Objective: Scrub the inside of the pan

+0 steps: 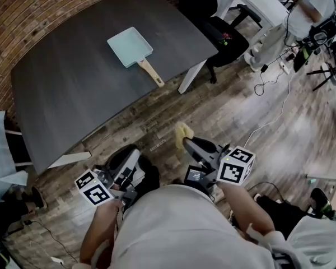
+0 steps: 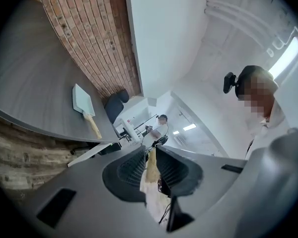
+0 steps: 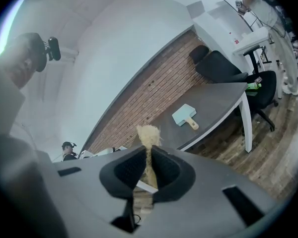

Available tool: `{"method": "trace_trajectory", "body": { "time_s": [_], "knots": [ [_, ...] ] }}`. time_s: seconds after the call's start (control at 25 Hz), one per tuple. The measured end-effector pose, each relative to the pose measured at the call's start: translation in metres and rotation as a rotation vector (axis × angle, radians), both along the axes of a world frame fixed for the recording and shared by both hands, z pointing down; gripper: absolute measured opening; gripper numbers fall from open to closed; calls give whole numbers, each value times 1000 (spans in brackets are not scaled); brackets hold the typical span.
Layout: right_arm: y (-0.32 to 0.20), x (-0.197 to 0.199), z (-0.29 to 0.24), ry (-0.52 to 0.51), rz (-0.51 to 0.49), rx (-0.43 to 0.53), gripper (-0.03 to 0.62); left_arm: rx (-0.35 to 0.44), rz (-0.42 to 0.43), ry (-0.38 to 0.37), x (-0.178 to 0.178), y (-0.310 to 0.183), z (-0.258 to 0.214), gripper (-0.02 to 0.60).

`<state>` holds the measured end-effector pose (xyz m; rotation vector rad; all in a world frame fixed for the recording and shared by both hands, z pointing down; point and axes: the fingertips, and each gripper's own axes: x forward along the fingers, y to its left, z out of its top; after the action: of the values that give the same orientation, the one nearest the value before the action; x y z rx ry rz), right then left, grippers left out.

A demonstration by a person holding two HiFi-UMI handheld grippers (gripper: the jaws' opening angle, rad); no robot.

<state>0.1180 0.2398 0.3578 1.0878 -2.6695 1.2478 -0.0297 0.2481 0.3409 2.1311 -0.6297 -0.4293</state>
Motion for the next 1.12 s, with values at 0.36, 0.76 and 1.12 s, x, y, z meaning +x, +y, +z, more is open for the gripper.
{"method": "trace_trajectory", "body": {
  "time_s": [0.36,0.76,1.12],
  "knots": [
    [-67,-6,-8,34,83,34,37,-96,35,-5,-3,-75,35,160],
    [-151,15,1,32,10,28,37,-236,-29,-71,39,-156,83,246],
    [-250,28,15,17,-159,-14,37,-422,-103,-140,89,-233,151,301]
  ]
}}
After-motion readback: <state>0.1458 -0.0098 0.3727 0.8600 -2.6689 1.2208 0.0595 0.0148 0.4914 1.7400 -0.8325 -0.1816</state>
